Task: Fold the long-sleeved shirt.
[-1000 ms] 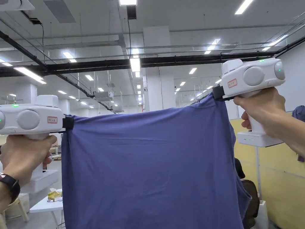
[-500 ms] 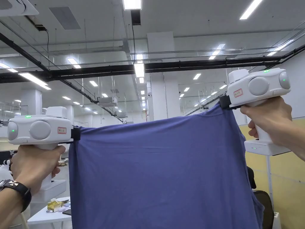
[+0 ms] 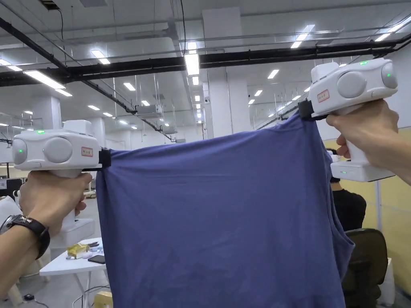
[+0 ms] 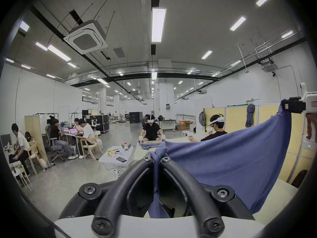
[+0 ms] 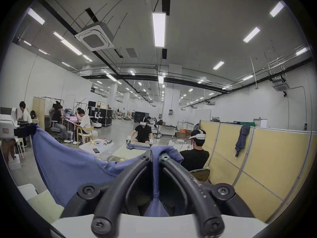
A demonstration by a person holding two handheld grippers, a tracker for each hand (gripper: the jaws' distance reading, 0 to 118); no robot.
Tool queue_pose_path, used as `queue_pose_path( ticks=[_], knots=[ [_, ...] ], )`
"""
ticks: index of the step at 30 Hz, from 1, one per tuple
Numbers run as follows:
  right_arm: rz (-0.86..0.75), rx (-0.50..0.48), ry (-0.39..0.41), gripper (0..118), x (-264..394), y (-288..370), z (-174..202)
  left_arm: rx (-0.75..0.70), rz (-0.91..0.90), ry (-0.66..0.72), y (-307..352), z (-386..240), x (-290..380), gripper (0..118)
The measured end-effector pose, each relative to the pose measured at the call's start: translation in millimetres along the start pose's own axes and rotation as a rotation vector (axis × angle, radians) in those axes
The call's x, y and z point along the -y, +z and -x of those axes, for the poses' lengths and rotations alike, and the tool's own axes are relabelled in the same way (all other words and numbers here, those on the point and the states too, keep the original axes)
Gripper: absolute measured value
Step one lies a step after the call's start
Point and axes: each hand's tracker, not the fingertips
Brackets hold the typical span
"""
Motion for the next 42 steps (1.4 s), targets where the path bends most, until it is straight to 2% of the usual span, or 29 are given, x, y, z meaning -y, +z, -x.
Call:
queue_pose_path(
  ticks=[4,12,19,23,29,31,32,37,39,42],
  knots=[
    [0.020,0.003,0.017,8,26.5,-23.1,0.8,-0.005,0.011,-0.014,-20.9,-3.5,17.7,3],
    [0.131,-0.021,-0.027,8,115.6,-59.5,1.0,0.009,0.078,0.006,-50.1,-13.9,83.3,3],
    [0.254,-0.056,-0.058,8,203.3,-43.2,3.9,0.033,0.181,0.045,-36.4,-17.6,158.5,3],
    [0.284,-0.075,-0.051,8,240.0,-9.8,6.5,0.056,0.230,0.035,-5.0,-21.0,197.8,3],
    [0.374,-0.132,-0.042,8,294.5,57.9,19.8,0.083,0.327,0.094,63.2,-19.8,254.9,3],
    [0.389,-0.127,-0.085,8,314.5,85.2,23.8,0.093,0.363,0.109,89.0,-20.9,273.6,3],
    [0.409,-0.154,-0.102,8,324.8,99.7,25.7,0.093,0.373,0.111,103.3,-21.7,282.8,3],
    [0.471,-0.182,-0.090,8,377.3,177.3,40.1,0.106,0.439,0.179,183.3,-18.9,330.3,3],
    [0.515,-0.207,-0.136,8,404.7,206.9,42.2,0.096,0.494,0.151,218.2,-20.0,351.6,3],
    [0.555,-0.215,-0.139,8,438.0,254.1,46.9,0.094,0.535,0.184,268.6,-17.4,381.9,3]
  ],
)
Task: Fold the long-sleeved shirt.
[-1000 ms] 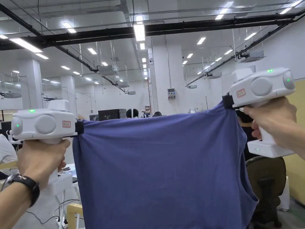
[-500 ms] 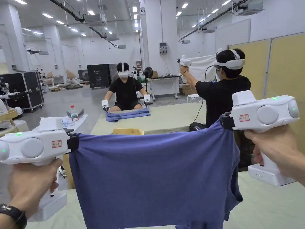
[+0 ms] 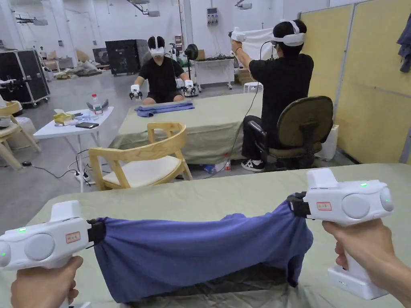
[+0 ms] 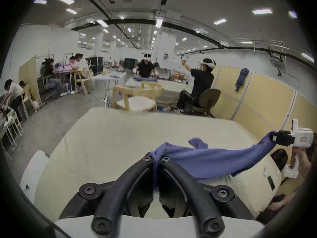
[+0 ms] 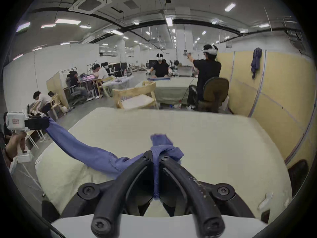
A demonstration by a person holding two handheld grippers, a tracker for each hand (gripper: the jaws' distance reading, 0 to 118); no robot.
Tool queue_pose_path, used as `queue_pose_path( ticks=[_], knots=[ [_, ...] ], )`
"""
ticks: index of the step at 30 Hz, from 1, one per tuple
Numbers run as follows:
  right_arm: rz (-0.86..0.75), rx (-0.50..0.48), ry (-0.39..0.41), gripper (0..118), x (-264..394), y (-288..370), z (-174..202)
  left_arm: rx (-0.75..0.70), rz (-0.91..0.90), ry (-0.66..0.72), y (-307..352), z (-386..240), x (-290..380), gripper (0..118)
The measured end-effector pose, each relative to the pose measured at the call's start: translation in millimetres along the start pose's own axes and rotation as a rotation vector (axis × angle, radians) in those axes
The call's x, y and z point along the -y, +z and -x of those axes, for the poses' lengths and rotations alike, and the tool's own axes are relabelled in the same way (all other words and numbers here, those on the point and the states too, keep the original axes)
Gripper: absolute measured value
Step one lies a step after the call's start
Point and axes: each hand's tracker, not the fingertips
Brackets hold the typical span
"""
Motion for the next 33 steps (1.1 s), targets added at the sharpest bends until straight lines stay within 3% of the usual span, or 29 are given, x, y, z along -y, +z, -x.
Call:
queue_pose_path(
  ticks=[5,19,22,25,27,31,33],
  knots=[
    [0.045,-0.012,-0.027,8,81.5,44.3,15.1,0.010,0.082,-0.048,35.2,-0.8,80.4,3],
    [0.307,-0.048,-0.054,8,246.0,87.4,50.0,-0.029,0.262,0.050,98.6,32.4,244.4,3],
    [0.358,-0.036,-0.082,8,267.4,88.3,50.7,-0.023,0.318,0.022,100.2,30.8,262.3,3],
    [0.393,-0.016,-0.049,8,280.9,80.2,51.5,-0.027,0.376,0.016,92.4,27.0,274.5,3],
    [0.414,-0.033,-0.097,8,285.2,74.6,46.8,-0.032,0.405,0.000,85.4,23.8,280.6,3],
    [0.437,-0.019,-0.074,8,289.0,69.7,45.5,-0.041,0.476,-0.033,77.8,20.1,290.1,3],
    [0.455,-0.026,-0.083,13,289.8,66.3,42.9,-0.034,0.494,-0.019,75.5,22.3,293.7,4]
  ],
)
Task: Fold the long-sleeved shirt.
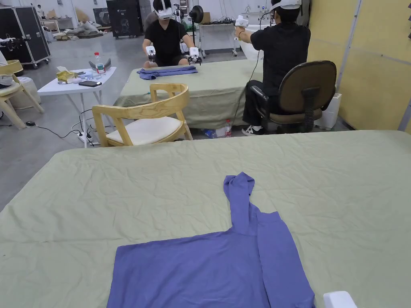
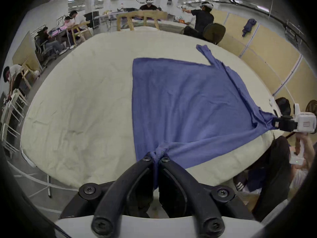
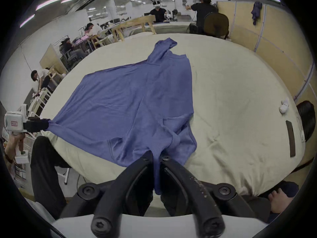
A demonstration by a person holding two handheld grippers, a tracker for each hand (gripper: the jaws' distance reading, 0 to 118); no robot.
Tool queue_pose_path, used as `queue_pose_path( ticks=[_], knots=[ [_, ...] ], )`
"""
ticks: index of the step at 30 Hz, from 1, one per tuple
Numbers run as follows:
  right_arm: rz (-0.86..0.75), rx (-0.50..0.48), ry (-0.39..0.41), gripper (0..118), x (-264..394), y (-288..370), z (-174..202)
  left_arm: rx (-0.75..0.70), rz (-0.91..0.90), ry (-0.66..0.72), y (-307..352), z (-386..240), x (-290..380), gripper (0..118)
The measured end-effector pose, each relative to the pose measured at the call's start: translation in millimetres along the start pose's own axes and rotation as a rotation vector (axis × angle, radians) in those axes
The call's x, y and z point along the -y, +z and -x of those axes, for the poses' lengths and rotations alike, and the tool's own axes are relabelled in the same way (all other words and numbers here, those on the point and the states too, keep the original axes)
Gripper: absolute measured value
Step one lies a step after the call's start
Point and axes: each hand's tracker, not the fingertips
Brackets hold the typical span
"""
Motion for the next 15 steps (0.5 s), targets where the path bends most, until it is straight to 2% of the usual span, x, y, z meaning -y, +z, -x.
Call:
queue_pose_path(
  ticks=[1,2,3,4,7,10,13,15],
  knots=[
    [0.010,-0.004,-0.005,24,0.1,-2.0,-1.0,0.000,0.008,0.014,-1.5,1.5,0.8,9],
    [0.023,-0.005,-0.013,40,0.2,-3.1,-1.7,-0.012,0.016,0.016,-3.4,1.4,2.0,21],
    [0.033,0.011,-0.023,58,0.9,-3.6,-1.6,-0.043,0.023,0.018,-4.6,1.3,3.1,46],
    [0.038,0.016,-0.024,64,1.6,-3.3,-2.3,-0.062,0.032,0.029,-4.7,1.3,3.4,55],
    [0.012,0.049,-0.007,64,-2.9,4.0,-1.0,-0.057,-0.044,0.039,4.7,1.2,0.2,53],
    [-0.095,0.093,0.048,64,-17.5,21.9,4.2,-0.080,-0.138,0.060,22.0,-5.8,-16.2,53],
    [-0.200,0.123,0.061,64,-44.5,47.2,15.2,-0.078,-0.239,0.035,38.0,-18.5,-41.6,53],
    [-0.284,0.127,0.063,56,-64.1,64.1,23.0,-0.082,-0.297,0.036,48.5,-29.1,-63.3,53]
  ],
)
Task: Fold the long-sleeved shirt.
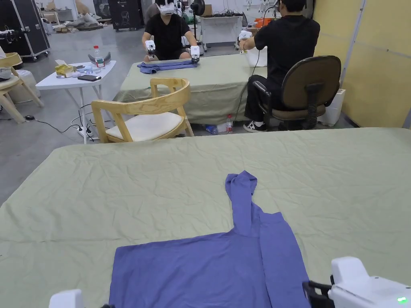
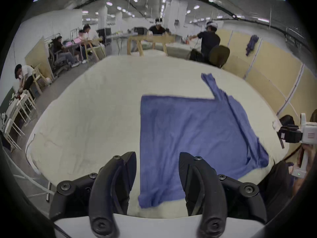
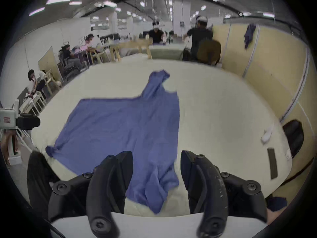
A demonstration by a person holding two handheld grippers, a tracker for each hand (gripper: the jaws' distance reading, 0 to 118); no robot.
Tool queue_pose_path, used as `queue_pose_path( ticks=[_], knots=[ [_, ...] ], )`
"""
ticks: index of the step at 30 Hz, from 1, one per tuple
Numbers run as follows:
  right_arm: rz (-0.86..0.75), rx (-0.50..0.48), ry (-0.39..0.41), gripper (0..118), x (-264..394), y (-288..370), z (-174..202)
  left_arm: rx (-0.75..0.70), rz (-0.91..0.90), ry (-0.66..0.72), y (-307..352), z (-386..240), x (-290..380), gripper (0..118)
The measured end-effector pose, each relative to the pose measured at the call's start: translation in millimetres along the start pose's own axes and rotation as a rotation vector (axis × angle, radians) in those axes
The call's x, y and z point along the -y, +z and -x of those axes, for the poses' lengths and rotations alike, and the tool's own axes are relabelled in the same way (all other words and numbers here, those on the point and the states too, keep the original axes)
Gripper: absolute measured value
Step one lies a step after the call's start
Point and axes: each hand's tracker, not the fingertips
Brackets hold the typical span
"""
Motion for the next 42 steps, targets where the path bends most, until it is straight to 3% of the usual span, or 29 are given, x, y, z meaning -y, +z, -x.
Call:
queue_pose_path(
  ticks=[4,5,6,8,11,15,18,25,26,29,30,33,34,35,36,37,40,42],
  knots=[
    [-0.154,0.005,0.016,46,-47.4,13.8,10.3,0.029,-0.115,0.015,-0.7,-22.9,-48.4,47],
    [-0.190,0.020,0.021,40,-57.9,14.7,14.3,0.041,-0.132,-0.016,-1.4,-31.7,-59.4,39],
    [-0.213,0.008,0.006,24,-67.3,15.3,17.2,0.059,-0.154,-0.043,-1.4,-39.9,-68.9,23],
    [-0.225,-0.031,-0.021,13,-79.9,15.4,20.0,0.058,-0.198,-0.078,1.7,-58.9,-84.1,3],
    [-0.251,-0.007,-0.012,1,-87.2,9.2,28.3,0.099,-0.206,-0.065,-3.4,-72.2,-100.8,0],
    [-0.186,-0.086,-0.065,1,-106.6,-14.8,21.6,0.115,-0.203,-0.064,-19.6,-84.0,-117.1,0],
    [-0.095,-0.089,-0.001,1,-143.1,-50.5,14.0,0.120,-0.168,-0.084,-43.1,-88.7,-132.7,0],
    [0.140,-0.160,0.088,1,-257.8,-201.1,-14.3,0.143,-0.084,-0.109,-127.6,-93.6,-170.8,0],
    [0.176,-0.141,0.137,1,-272.8,-227.3,-15.2,0.151,-0.077,-0.114,-139.9,-94.7,-174.9,0],
    [0.264,-0.151,0.132,1,-304.2,-295.5,-18.2,0.171,-0.056,-0.097,-177.7,-94.7,-185.7,0],
    [0.290,-0.150,0.123,2,-311.8,-317.1,-19.4,0.171,-0.054,-0.095,-188.2,-95.2,-188.0,0],
    [0.340,-0.117,0.157,23,-329.4,-375.1,-18.1,0.182,-0.036,-0.078,-217.9,-93.6,-193.8,0],
    [0.373,-0.095,0.178,23,-334.6,-394.4,-16.6,0.182,-0.029,-0.066,-226.5,-93.0,-195.2,0],
    [0.402,-0.078,0.184,45,-338.4,-413.5,-15.6,0.186,-0.024,-0.062,-235.8,-90.7,-195.3,0],
    [0.414,-0.071,0.193,73,-341.2,-428.0,-14.1,0.182,-0.023,-0.058,-242.1,-90.9,-194.7,0],
    [0.405,-0.084,0.183,79,-344.0,-441.9,-13.9,0.184,-0.017,-0.059,-249.8,-91.1,-194.5,0],
    [0.471,-0.118,0.103,78,-348.9,-483.5,-14.4,0.192,0.004,-0.057,-265.3,-89.5,-191.3,0],
    [0.494,-0.092,0.109,78,-346.1,-506.2,-12.2,0.190,0.012,-0.052,-273.7,-88.2,-188.2,0]
  ],
)
